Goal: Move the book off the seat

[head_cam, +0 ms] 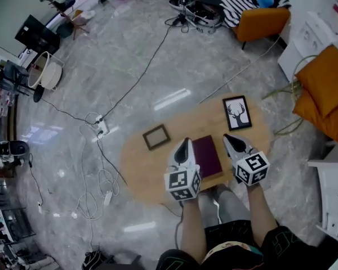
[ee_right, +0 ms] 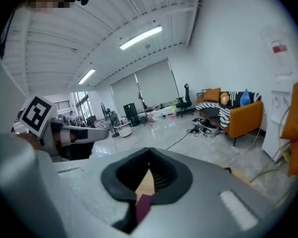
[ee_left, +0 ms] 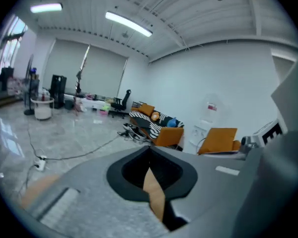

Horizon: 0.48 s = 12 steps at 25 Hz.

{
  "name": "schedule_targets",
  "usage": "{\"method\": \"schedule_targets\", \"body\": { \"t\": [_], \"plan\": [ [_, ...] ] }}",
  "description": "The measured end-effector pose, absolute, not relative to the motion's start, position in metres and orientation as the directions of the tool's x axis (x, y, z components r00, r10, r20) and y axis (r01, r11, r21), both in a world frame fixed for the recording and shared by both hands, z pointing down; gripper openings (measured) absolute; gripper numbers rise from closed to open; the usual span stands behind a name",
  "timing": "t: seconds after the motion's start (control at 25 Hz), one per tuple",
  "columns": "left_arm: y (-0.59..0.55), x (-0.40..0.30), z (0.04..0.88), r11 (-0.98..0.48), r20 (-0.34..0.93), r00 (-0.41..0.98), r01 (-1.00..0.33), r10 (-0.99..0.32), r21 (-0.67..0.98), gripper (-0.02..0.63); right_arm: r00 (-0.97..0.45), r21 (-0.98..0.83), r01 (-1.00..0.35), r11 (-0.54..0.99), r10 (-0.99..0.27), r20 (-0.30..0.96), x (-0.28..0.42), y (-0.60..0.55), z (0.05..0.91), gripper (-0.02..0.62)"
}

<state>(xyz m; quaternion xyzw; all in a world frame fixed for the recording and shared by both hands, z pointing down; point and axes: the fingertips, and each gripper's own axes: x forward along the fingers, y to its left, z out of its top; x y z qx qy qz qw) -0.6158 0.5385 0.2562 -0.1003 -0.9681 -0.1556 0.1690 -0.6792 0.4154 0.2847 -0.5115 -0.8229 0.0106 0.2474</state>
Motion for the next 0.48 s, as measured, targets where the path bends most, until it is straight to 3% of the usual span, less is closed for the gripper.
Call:
{"method": "schedule_targets", "body": {
  "t": [0.28,0.48],
  "plan": [
    [0.551,-0.615,0.174,0.907,0.244,-0.917,0.367,0.315,0.206,0.009,-0.424,-0.177,0.863,0.473,0.869,0.257,-0.719,0.408,0.164,0.003],
    [0.544,-0.625,0.119,0.927,0.140,-0.937,0.341,0.321,0.156,0.010,-0.425,-0.111,0.886,0.451,0.883,0.198,-0.724,0.406,0.123,0.003]
  ]
}}
